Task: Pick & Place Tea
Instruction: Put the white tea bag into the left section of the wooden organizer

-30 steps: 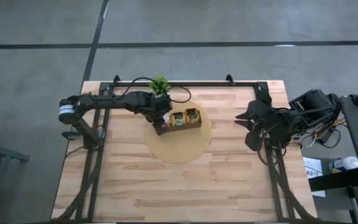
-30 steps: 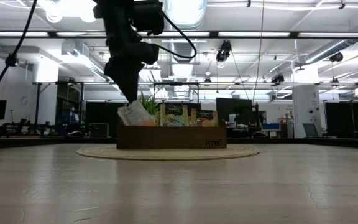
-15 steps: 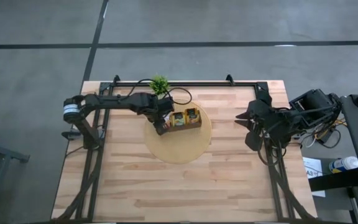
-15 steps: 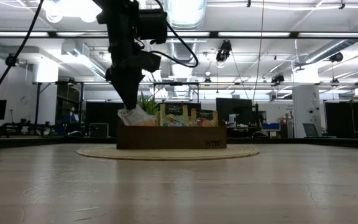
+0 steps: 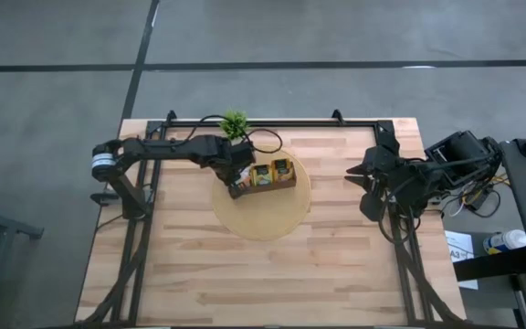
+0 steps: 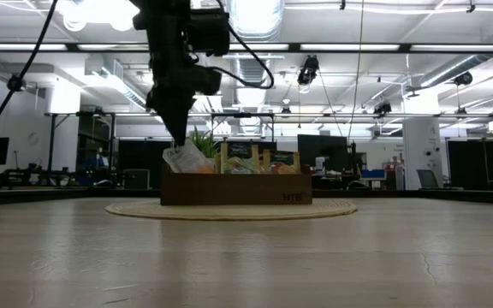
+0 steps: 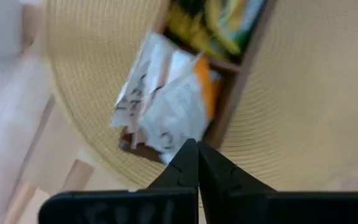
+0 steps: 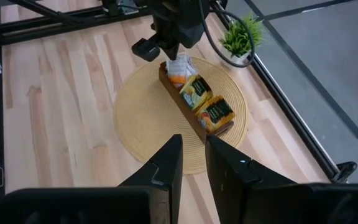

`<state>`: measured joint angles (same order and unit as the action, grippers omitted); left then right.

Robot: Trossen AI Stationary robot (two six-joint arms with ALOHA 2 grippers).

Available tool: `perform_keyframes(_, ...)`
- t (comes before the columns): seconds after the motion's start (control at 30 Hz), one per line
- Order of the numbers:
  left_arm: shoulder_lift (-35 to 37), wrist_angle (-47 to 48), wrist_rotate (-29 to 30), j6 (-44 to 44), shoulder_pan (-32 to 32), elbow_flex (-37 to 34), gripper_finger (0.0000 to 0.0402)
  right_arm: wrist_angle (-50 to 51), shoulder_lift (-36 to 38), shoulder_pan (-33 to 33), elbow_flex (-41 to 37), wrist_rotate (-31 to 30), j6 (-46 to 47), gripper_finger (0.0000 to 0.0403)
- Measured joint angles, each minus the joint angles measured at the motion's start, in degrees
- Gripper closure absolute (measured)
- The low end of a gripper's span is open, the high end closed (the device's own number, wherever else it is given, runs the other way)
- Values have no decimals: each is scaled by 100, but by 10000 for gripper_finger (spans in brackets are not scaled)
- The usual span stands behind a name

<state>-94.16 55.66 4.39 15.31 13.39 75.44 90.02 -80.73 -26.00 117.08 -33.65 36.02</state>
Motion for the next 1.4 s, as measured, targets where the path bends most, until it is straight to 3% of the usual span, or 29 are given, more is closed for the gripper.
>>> perform_keyframes(0.47,55,341,-357,-16,14,433,393,0,0,0,0,-3,0,335)
perform_keyframes(0.6,55,413,-556,5,25,407,347,0,0,0,0,-4,-1,335)
perform_keyframes(0.83,55,584,-482,89,162,397,227,0,-2,0,0,-4,0,335)
perform_keyframes(0.97,55,545,-297,117,168,374,189,0,-2,0,0,-4,1,335)
perform_keyframes(1.4,53,52,-180,404,170,-161,191,-2,-4,2,-22,-109,3,335)
